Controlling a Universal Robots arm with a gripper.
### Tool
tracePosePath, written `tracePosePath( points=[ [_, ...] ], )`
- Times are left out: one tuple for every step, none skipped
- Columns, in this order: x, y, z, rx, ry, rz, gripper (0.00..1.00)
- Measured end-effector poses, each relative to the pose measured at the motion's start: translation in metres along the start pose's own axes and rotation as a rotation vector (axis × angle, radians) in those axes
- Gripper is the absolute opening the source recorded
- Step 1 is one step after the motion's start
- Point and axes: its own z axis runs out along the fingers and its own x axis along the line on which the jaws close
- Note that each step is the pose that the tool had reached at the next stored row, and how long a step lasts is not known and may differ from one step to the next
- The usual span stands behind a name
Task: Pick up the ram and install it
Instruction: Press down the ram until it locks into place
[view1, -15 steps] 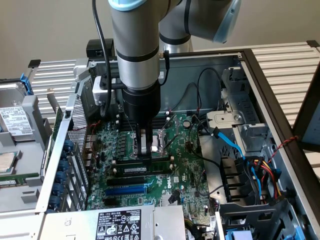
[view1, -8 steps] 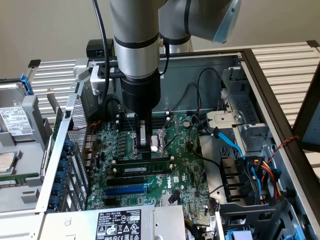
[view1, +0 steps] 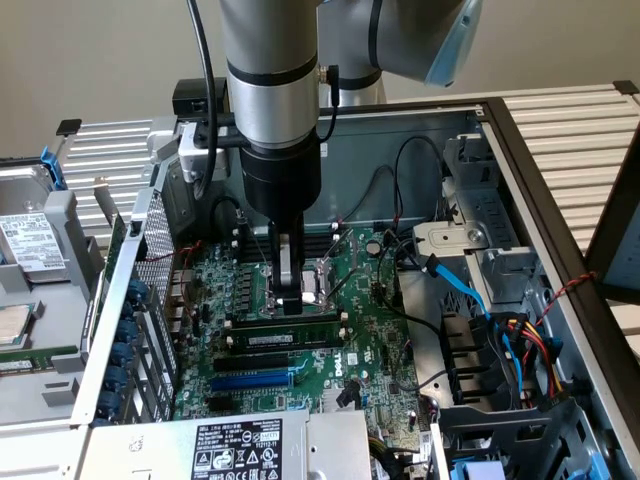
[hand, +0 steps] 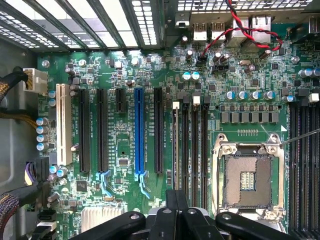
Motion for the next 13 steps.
tracePosePath(
  points=[
    [0.0, 0.0, 0.0, 0.0, 0.0, 0.0, 0.11],
    [0.0, 0.0, 0.0, 0.0, 0.0001, 0.0, 0.11],
    [0.0, 0.0, 0.0, 0.0, 0.0, 0.0, 0.11],
    [0.0, 0.0, 0.0, 0.0, 0.0, 0.0, 0.11],
    [0.0, 0.0, 0.0, 0.0, 0.0, 0.0, 0.11],
    [0.0, 0.0, 0.0, 0.0, 0.0, 0.0, 0.11],
    [0.0, 0.0, 0.0, 0.0, 0.0, 0.0, 0.11],
    [0.0, 0.0, 0.0, 0.0, 0.0, 0.0, 0.11],
    [0.0, 0.0, 0.0, 0.0, 0.0, 0.0, 0.11],
    [0.0, 0.0, 0.0, 0.0, 0.0, 0.0, 0.11],
    [0.0, 0.0, 0.0, -0.0002, 0.0001, 0.005, 0.11],
    [0.0, 0.0, -0.0001, -0.0007, 0.0004, 0.017, 0.11],
    [0.0, 0.0001, -0.0001, -0.0012, 0.0006, 0.031, 0.11]
  ],
)
